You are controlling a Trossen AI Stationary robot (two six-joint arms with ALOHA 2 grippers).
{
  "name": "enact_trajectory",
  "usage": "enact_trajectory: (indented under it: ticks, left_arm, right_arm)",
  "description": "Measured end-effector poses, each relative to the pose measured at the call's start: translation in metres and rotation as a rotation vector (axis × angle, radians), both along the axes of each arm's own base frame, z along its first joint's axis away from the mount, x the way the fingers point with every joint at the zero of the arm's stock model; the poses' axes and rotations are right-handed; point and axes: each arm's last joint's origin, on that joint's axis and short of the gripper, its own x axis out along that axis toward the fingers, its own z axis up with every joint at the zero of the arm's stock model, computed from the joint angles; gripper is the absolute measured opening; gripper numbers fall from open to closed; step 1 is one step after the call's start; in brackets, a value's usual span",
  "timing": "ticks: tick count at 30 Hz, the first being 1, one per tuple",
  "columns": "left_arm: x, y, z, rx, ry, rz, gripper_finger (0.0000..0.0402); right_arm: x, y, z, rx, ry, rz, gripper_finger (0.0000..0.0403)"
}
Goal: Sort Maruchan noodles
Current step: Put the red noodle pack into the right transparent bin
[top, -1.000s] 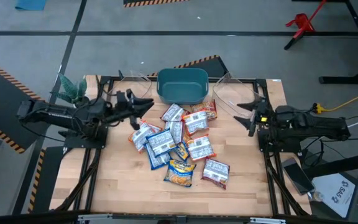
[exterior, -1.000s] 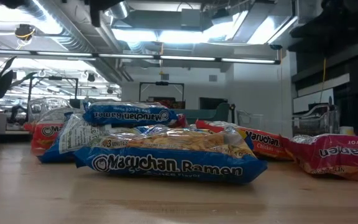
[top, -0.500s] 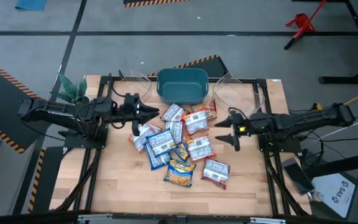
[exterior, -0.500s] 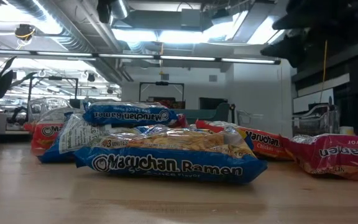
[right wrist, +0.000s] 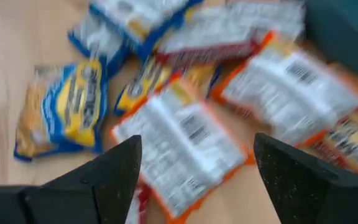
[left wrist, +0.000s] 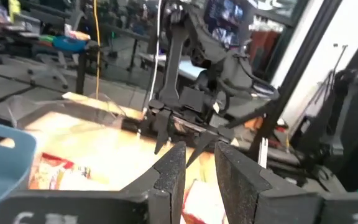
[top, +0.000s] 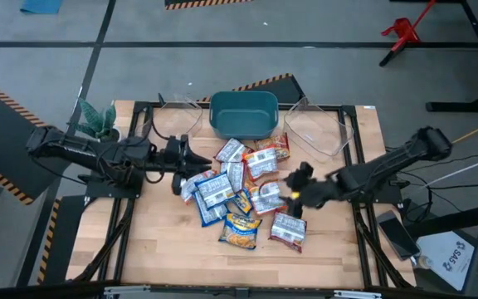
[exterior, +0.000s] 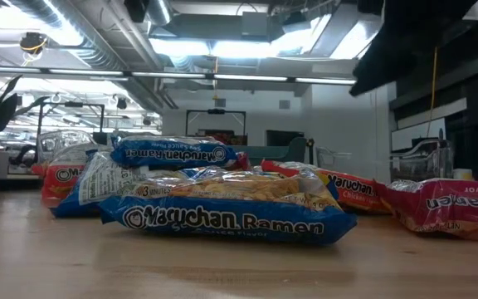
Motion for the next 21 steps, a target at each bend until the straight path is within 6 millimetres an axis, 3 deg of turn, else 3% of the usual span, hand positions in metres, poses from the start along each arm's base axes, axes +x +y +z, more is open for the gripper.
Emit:
enact_trajectory:
  ticks: [6,12,18,21]
  left_arm:
    - [-0.002,-0.010,-0.005,0.001,0.045,-0.050,0.0082]
    - [-0.004,-0.020,-0.007,0.009,0.073,-0.091,0.0082]
    - [-0.001,-0.025,-0.012,-0.040,0.097,-0.065,0.0082]
    - [0.011,-0.034,-0.021,-0.084,0.129,-0.085,0.0082]
  right_arm:
    - [0.017,0.033,-0.036,0.012,0.125,-0.023,0.0296]
    - [0.013,0.051,-0.072,0.046,0.295,-0.048,0.0296]
    - [0.005,0.050,-0.072,0.093,0.394,-0.067,0.0296]
    - [-0.001,0.051,-0.067,0.133,0.426,-0.050,0.0296]
